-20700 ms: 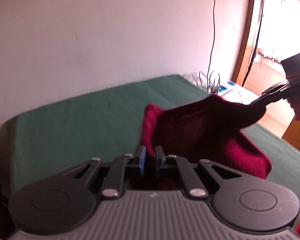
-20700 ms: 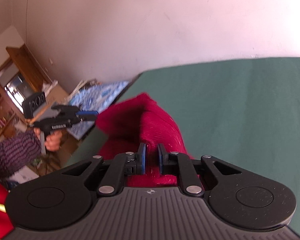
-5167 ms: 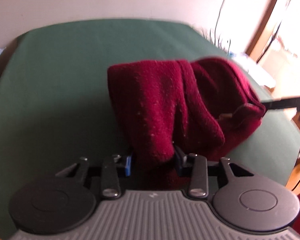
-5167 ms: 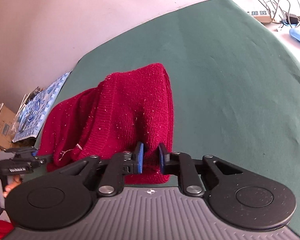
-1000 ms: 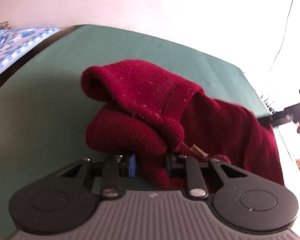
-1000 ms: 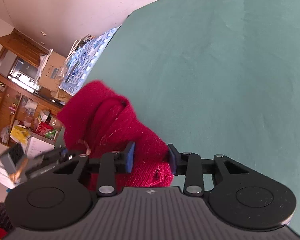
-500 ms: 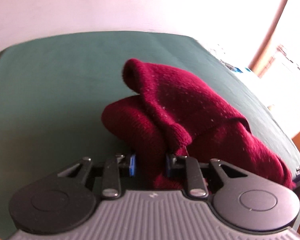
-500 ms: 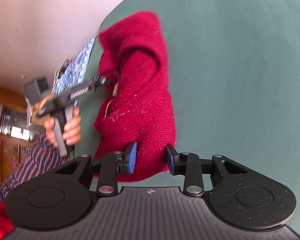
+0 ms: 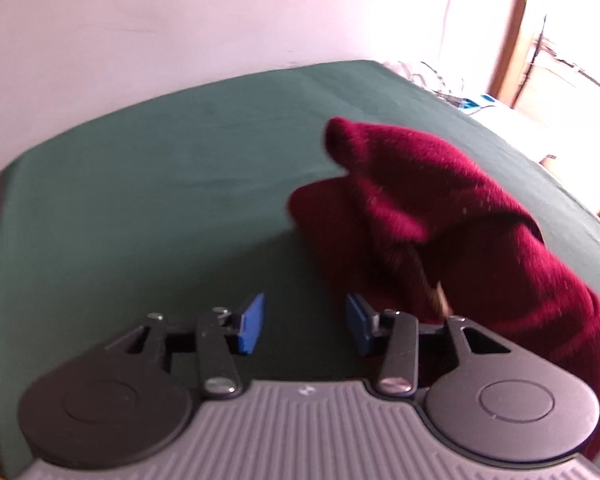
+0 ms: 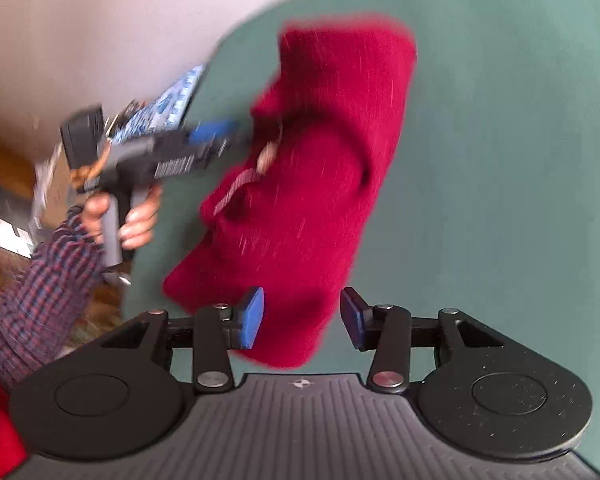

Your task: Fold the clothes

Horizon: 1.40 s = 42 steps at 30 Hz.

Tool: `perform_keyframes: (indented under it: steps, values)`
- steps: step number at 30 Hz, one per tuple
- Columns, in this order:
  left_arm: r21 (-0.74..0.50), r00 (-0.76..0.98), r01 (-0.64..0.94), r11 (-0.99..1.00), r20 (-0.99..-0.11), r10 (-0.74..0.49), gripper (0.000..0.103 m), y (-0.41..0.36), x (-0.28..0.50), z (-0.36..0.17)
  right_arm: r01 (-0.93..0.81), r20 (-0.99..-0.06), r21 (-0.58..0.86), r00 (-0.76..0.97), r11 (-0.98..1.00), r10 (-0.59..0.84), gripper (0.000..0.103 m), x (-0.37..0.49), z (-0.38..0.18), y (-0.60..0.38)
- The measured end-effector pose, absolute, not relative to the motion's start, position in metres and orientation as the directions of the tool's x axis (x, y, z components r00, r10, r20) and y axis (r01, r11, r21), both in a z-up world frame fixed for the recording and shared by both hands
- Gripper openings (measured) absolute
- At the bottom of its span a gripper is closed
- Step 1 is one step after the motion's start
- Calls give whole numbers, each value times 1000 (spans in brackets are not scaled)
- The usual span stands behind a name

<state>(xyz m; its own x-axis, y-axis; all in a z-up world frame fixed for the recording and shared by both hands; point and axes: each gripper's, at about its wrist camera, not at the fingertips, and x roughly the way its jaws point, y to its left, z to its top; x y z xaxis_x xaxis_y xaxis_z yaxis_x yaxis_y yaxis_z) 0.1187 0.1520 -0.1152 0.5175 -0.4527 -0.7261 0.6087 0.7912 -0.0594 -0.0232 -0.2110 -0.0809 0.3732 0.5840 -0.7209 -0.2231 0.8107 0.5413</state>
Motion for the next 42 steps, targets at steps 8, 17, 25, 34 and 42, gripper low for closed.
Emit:
perform_keyframes:
  steps: [8,17,25,34,42]
  values:
    - [-138,640,321,937,-697,-323,71,146,-13,-81,-634,-675,302,385,712,630,57,110,-44,-218]
    - [-318,658,-97,943,-731,-179,74,84,-57,-121,-843,-736,261,142,470,662,58,210,-74,-178]
    - [-361,707,-269,893,-703,-71,38,72,-55,-118,-889,-708,319,5,327,706,17,208,-83,-158]
    - [-382,784,-368,848,-617,62,11,63,-99,-92,-912,-589,348,-31,218,807,17,217,-73,-120]
    - [-342,712,-467,815,-693,117,11,56,-102,-137,-870,-620,399,-24,289,784,18,236,-130,-109]
